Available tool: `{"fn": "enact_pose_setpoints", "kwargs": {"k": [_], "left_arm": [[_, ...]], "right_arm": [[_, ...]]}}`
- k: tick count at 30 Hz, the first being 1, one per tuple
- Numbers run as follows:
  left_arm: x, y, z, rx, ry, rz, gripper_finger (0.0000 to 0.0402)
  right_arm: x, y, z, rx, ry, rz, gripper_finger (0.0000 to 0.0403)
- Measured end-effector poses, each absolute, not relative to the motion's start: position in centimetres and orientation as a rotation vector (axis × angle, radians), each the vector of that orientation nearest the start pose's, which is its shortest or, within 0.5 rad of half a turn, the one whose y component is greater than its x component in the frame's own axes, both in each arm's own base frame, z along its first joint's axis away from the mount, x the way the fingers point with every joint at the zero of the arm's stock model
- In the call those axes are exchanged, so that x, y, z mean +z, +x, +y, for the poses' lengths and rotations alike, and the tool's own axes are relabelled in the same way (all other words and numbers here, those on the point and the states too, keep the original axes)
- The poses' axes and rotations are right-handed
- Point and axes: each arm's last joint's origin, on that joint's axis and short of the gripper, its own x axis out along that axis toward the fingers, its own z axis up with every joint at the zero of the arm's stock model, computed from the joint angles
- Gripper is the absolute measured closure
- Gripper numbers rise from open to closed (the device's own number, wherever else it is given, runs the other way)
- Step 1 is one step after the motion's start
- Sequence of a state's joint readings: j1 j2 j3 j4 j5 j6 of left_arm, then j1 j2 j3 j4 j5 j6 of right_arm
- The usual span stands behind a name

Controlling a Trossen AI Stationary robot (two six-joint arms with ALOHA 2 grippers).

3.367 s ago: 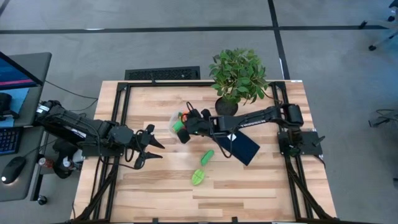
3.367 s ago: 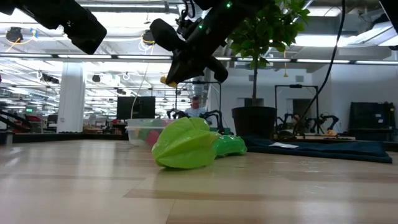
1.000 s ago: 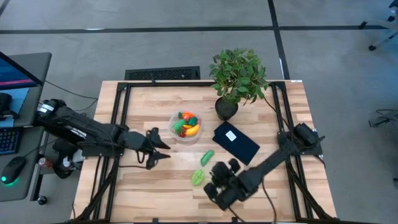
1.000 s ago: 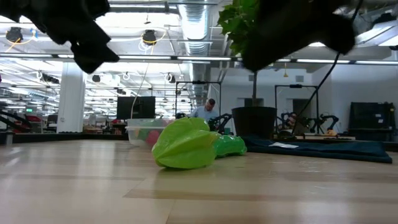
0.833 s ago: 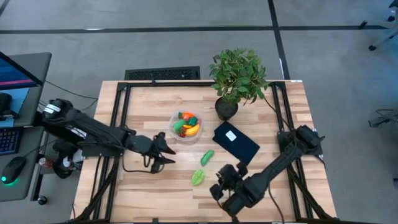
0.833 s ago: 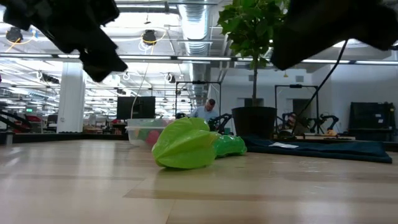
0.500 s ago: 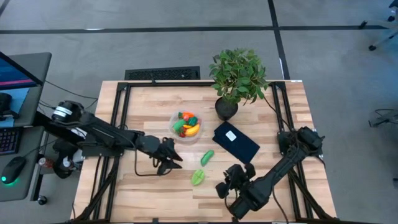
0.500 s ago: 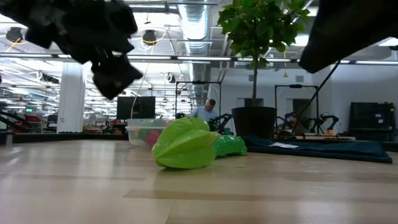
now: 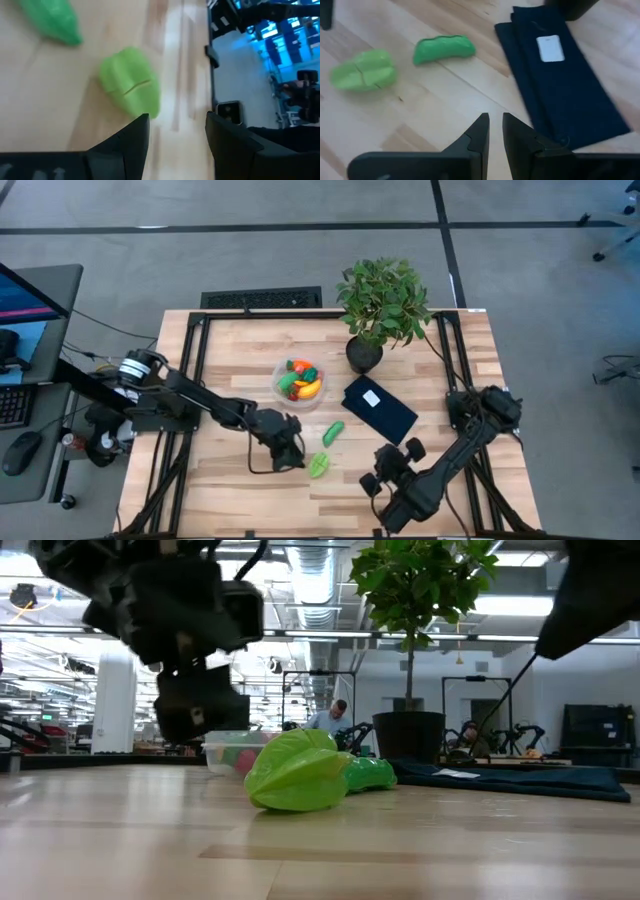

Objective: Pick and placing Produce into tupperware
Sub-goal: Put the green star fruit into the transparent bin

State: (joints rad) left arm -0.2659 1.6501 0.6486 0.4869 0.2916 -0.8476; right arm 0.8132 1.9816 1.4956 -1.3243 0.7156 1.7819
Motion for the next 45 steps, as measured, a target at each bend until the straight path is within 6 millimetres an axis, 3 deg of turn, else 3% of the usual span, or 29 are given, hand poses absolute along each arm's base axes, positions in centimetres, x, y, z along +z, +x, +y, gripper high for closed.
{"fn": "enact_pose_setpoints", "kwargs": {"k": [4,10,18,28,45], "left_arm": [[15.3,30.9,-9.5,-0.266,-0.839,0.685,0.0219],[16.1,32.0,-9.3,-0.060,-0.866,0.653,0.0218],[17.8,33.1,-10.0,-0.003,-0.819,0.633,0.0207],[18.2,33.3,-10.1,-0.029,-0.766,0.619,0.0208],[16.9,32.5,-9.5,0.148,-0.814,0.742,0.0208]], "right_arm": [[19.9,24.1,24.4,-0.905,0.207,0.835,0.0356],[20.4,22.1,24.7,-0.955,0.136,0.819,0.0356],[20.3,20.6,25.5,-0.915,0.074,0.828,0.0356],[20.2,20.4,25.7,-0.912,0.080,0.821,0.0356],[20.1,20.5,25.9,-0.897,0.112,0.811,0.0356]]}}
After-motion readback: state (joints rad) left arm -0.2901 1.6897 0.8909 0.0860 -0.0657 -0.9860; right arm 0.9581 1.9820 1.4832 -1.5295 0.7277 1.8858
